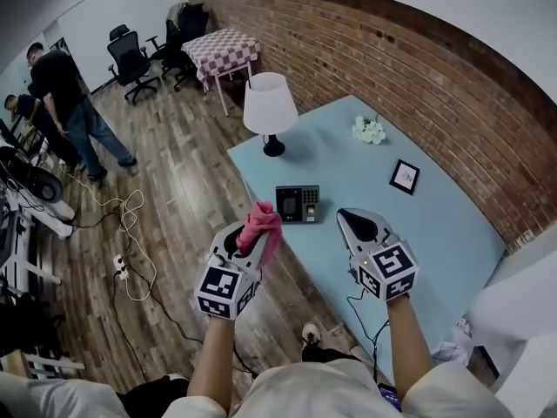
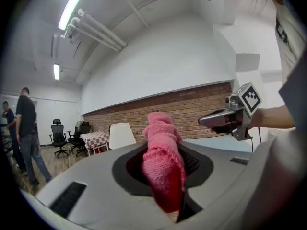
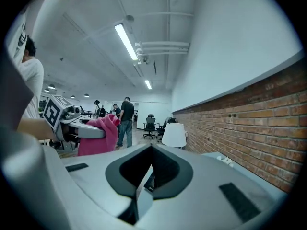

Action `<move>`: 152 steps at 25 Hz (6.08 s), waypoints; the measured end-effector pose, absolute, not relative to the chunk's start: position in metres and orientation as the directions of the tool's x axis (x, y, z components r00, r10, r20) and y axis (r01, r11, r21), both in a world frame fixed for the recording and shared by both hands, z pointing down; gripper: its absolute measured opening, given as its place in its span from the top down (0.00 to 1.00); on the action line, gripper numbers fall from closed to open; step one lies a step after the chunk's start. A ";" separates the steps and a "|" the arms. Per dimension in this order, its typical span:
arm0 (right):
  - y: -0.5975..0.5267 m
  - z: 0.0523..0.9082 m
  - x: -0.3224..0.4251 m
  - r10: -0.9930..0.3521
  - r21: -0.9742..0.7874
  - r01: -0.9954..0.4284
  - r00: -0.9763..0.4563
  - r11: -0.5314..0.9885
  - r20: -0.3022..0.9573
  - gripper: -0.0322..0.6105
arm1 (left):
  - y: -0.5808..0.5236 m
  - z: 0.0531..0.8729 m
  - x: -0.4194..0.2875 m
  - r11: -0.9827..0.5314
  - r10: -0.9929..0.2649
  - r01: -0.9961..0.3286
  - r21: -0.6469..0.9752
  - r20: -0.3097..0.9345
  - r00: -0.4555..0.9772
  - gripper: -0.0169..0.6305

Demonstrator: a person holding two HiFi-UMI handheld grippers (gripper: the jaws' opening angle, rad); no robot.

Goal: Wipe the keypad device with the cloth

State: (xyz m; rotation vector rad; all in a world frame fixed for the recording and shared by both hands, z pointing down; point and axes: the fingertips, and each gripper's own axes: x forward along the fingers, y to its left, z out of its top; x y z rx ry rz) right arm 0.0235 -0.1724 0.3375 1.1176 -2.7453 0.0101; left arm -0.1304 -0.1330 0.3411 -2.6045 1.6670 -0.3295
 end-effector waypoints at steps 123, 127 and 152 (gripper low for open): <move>-0.266 0.517 0.044 -0.715 -0.165 -0.838 -0.532 0.520 0.454 0.91 | -0.301 0.677 -0.070 -0.855 -0.501 -0.454 -0.250 0.621 0.603 0.75; -0.265 0.516 0.044 -0.715 -0.167 -0.839 -0.531 0.517 0.454 0.91 | -0.298 0.681 -0.072 -0.865 -0.484 -0.438 -0.246 0.640 0.596 0.75; -0.249 0.516 0.094 -0.755 -0.189 -0.888 -0.457 0.420 0.471 0.91 | -0.396 0.587 -0.028 -0.789 -0.610 -0.510 -0.342 0.530 0.589 0.75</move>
